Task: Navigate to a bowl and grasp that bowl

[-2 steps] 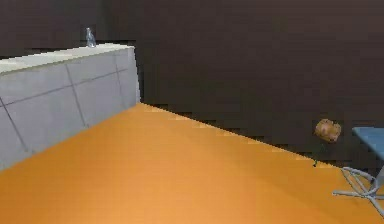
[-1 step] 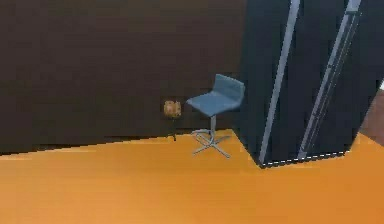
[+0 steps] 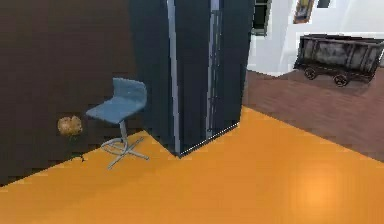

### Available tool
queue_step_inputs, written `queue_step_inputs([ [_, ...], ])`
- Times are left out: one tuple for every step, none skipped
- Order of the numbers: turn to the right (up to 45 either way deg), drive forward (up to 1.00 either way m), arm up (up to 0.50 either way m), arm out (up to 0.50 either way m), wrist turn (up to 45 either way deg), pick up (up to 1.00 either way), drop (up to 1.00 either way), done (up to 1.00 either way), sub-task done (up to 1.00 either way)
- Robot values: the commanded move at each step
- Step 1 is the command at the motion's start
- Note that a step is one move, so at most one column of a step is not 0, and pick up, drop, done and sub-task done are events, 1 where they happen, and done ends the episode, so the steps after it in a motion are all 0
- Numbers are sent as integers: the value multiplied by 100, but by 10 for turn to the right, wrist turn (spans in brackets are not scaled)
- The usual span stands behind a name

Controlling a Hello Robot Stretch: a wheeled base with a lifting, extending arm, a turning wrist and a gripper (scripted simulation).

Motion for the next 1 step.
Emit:
queue_step_inputs([
  [450, 0, 0, 0, 0, 0, 0, 0, 0],
])
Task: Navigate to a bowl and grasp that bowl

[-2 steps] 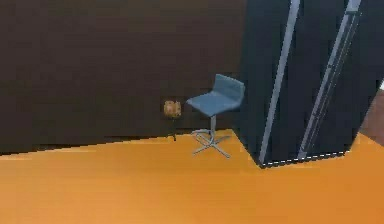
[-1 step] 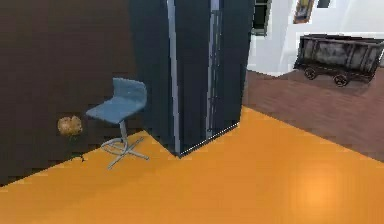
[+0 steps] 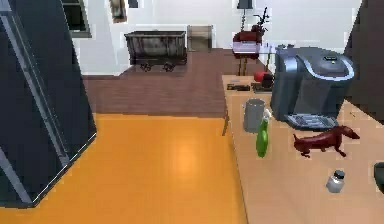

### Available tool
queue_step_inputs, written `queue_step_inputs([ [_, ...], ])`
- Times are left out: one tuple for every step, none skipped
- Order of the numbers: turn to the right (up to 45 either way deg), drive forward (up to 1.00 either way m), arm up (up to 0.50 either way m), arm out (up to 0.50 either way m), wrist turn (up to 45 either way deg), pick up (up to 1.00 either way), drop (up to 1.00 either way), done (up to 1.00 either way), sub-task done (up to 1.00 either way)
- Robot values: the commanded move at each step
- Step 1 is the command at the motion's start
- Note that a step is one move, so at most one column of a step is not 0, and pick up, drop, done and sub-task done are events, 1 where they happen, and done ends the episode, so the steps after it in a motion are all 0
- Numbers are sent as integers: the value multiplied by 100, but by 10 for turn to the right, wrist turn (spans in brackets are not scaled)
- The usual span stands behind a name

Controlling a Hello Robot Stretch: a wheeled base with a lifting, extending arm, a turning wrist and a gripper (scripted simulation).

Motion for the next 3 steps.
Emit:
queue_step_inputs([
  [450, 0, 0, 0, 0, 0, 0, 0, 0],
  [300, 0, 0, 0, 0, 0, 0, 0, 0],
  [0, 50, 0, 0, 0, 0, 0, 0, 0],
])
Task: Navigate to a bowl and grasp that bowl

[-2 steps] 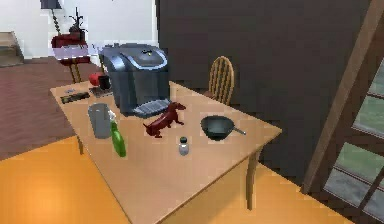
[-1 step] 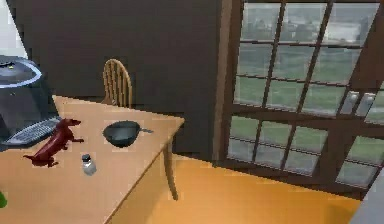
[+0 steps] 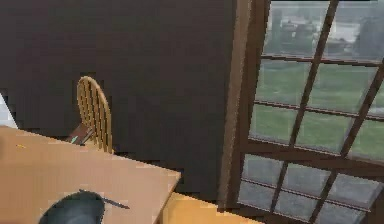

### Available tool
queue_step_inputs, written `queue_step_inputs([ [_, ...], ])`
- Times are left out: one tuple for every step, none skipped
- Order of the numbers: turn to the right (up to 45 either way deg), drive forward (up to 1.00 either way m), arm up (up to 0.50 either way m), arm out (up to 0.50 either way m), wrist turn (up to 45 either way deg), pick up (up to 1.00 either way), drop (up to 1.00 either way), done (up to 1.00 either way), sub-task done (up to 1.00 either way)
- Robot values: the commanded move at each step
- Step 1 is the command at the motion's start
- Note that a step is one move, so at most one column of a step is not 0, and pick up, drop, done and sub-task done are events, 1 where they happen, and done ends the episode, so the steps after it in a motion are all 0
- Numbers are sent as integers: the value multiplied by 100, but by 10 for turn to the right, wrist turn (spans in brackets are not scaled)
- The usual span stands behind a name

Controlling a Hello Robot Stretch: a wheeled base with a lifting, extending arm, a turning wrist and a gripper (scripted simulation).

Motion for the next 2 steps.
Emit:
queue_step_inputs([
  [-450, 0, 0, 0, 0, 0, 0, 0, 0],
  [-450, 0, 0, 0, 0, 0, 0, 0, 0],
])
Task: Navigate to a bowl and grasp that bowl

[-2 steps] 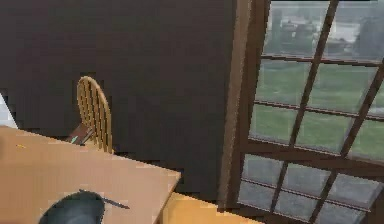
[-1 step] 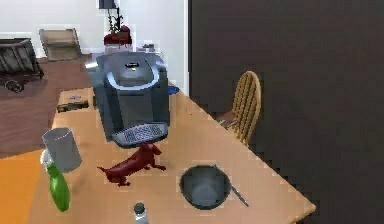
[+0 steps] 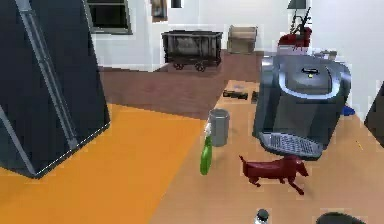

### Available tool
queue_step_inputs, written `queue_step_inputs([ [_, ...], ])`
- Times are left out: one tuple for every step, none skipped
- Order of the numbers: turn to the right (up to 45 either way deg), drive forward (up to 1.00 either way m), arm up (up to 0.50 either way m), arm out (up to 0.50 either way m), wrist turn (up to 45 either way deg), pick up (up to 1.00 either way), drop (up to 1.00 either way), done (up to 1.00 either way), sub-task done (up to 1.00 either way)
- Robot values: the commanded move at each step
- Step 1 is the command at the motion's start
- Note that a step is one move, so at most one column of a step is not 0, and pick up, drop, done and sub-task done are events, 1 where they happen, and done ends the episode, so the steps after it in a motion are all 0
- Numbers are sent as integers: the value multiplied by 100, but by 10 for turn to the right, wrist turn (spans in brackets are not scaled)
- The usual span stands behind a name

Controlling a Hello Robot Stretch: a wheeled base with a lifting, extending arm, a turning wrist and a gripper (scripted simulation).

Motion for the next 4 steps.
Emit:
queue_step_inputs([
  [-330, 0, 0, 0, 0, 0, 0, 0, 0],
  [0, 0, 50, 0, 0, 0, 0, 0, 0],
  [0, 0, 38, 0, 0, 0, 0, 0, 0],
  [0, 0, 0, 16, 0, 0, 0, 0, 0],
])
